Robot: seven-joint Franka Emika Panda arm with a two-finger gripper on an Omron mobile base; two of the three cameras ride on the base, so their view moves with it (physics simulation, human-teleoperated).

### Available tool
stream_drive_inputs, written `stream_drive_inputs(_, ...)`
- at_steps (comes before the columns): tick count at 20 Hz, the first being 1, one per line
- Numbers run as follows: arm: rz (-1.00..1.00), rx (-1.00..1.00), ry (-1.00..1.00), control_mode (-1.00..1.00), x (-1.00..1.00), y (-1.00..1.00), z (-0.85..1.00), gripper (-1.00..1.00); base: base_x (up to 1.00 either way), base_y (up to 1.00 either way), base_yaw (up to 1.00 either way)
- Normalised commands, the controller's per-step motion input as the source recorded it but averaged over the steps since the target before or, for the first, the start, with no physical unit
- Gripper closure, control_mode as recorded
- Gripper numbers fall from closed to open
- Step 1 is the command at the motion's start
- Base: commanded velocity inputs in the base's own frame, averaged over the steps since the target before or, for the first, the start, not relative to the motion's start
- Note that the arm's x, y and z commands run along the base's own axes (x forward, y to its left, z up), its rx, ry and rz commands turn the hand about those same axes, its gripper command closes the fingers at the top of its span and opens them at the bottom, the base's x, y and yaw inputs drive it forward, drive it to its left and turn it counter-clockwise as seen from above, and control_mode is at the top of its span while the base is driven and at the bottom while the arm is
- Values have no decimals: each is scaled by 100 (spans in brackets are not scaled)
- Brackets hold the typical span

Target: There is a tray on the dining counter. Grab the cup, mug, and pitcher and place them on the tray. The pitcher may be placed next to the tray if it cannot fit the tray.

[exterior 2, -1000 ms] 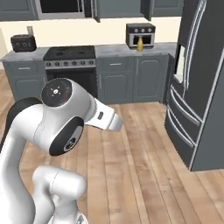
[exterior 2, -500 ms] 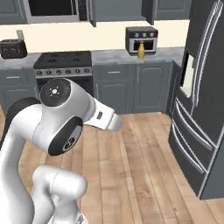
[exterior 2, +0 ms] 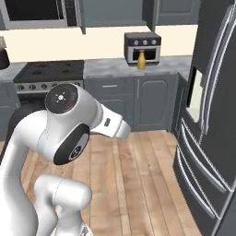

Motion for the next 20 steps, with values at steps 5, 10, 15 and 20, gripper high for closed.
stream_drive_inputs(5,0,0,0,100,0,0,0,-100,100,68,-3)
stream_drive_inputs(10,0,0,0,100,0,0,0,-100,100,15,-1)
stream_drive_inputs(15,0,0,0,100,0,0,0,-100,100,3,0)
stream_drive_inputs(20,0,0,0,100,0,0,0,-100,100,-12,0)
